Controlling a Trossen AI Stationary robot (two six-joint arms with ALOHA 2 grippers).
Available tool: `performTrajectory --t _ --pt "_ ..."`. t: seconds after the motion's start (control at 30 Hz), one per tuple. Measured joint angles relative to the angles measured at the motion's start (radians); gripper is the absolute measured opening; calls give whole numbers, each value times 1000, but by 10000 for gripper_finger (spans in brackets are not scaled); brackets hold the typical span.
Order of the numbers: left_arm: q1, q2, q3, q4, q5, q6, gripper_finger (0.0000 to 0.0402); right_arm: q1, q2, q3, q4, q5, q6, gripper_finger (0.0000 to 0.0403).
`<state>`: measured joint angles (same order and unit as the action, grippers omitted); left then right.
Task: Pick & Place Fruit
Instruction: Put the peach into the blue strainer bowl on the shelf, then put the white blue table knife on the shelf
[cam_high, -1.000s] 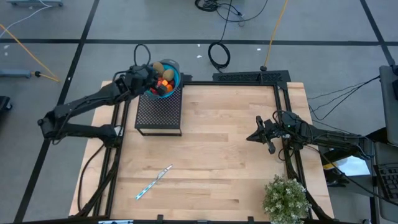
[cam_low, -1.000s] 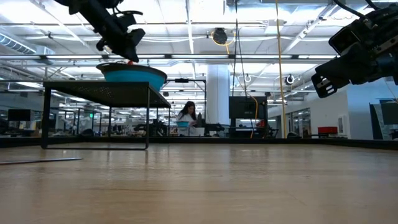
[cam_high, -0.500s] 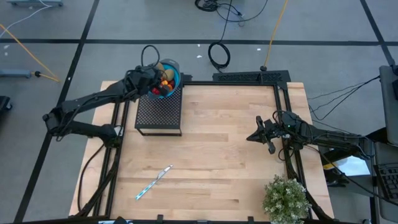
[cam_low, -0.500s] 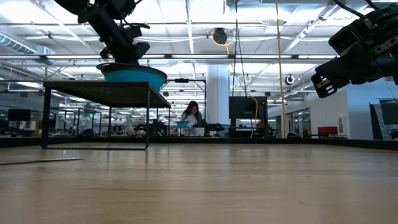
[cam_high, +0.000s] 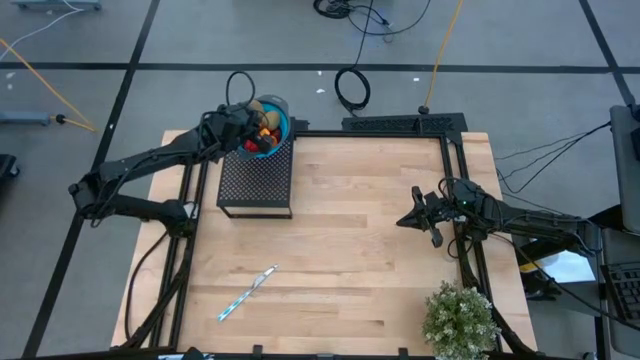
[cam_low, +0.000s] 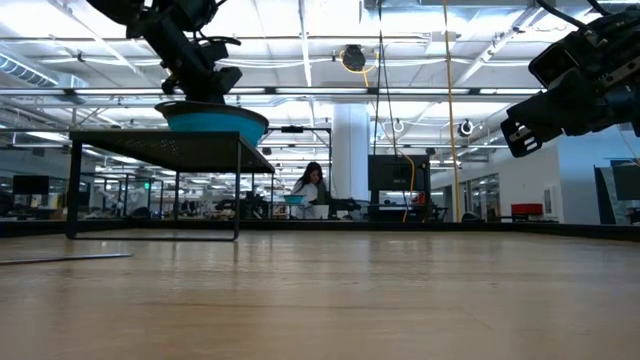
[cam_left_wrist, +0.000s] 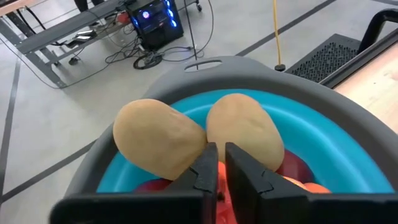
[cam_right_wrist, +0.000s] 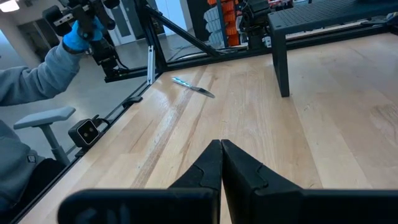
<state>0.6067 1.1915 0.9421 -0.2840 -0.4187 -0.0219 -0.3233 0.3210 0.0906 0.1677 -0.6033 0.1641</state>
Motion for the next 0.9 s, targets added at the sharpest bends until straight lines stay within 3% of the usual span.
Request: performTrajectory --t 0.3,0.53,0.9 --pt "0 -5 0 26 1 24 129 0 0 0 0 0 0 0" --pt "-47 -125 0 81 45 41 195 0 0 0 0 0 0 0" --pt "-313 -257 0 -37 419 -99 216 0 0 0 0 0 -3 0"
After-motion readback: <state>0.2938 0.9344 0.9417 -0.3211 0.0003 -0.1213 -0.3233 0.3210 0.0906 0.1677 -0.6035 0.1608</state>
